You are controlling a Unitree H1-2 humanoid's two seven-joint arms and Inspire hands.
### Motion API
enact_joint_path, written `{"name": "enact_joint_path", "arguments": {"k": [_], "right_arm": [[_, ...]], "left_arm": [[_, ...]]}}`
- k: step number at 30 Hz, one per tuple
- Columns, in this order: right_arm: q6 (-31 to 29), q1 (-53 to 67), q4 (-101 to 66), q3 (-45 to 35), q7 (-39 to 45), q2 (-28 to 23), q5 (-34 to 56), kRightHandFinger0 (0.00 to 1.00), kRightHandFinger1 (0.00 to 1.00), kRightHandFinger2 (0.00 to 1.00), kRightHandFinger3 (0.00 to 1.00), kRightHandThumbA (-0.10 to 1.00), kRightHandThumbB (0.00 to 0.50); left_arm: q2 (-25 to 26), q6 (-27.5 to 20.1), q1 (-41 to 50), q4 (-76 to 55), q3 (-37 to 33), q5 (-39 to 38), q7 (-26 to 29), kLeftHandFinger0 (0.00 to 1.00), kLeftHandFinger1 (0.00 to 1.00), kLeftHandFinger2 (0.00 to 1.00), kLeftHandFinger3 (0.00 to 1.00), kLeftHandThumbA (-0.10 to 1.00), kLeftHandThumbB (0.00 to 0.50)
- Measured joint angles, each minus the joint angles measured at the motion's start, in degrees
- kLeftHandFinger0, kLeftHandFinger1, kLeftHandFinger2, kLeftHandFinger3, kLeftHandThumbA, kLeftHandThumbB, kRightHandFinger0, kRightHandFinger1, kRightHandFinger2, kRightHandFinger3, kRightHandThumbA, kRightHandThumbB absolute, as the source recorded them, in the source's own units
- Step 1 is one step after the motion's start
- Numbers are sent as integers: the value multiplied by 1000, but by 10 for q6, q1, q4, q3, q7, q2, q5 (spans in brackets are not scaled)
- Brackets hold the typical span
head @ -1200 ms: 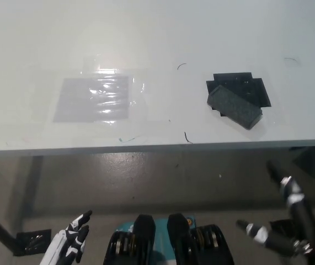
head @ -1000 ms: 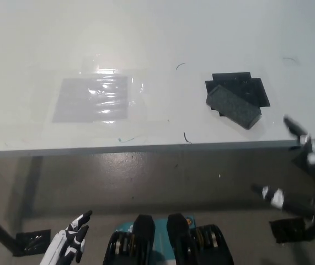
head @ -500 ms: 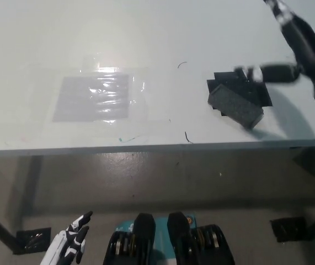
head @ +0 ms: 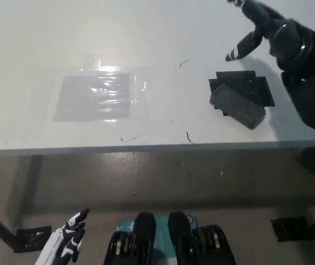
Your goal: A whiteboard eraser is kept on the black marked spot on the table infront of the robot and the robot uses its right hand to swipe it back and forth on the table twice to clean it
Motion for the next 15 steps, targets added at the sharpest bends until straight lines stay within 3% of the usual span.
{"name": "enact_joint_path", "arguments": {"k": [2,11,13,15], "right_arm": [[8,-1,24,7,6,7,-9,1000,1000,1000,1000,1000,403],[23,-1,79,-25,66,28,-30,1000,1000,1000,1000,1000,372],[25,-1,68,-31,88,28,-35,1000,1000,1000,1000,1000,408],[25,-1,53,-35,100,28,-42,1000,1000,1000,1000,1000,403]], "left_arm": [[0,-3,-1,0,0,1,0,1000,1000,1000,1000,915,443],[1,-10,0,-1,1,8,0,1000,1000,1000,1000,914,439],[2,-10,0,-1,1,10,0,1000,1000,1000,1000,898,416],[2,-11,-1,-1,1,10,0,1000,1000,1000,1000,894,414]]}}
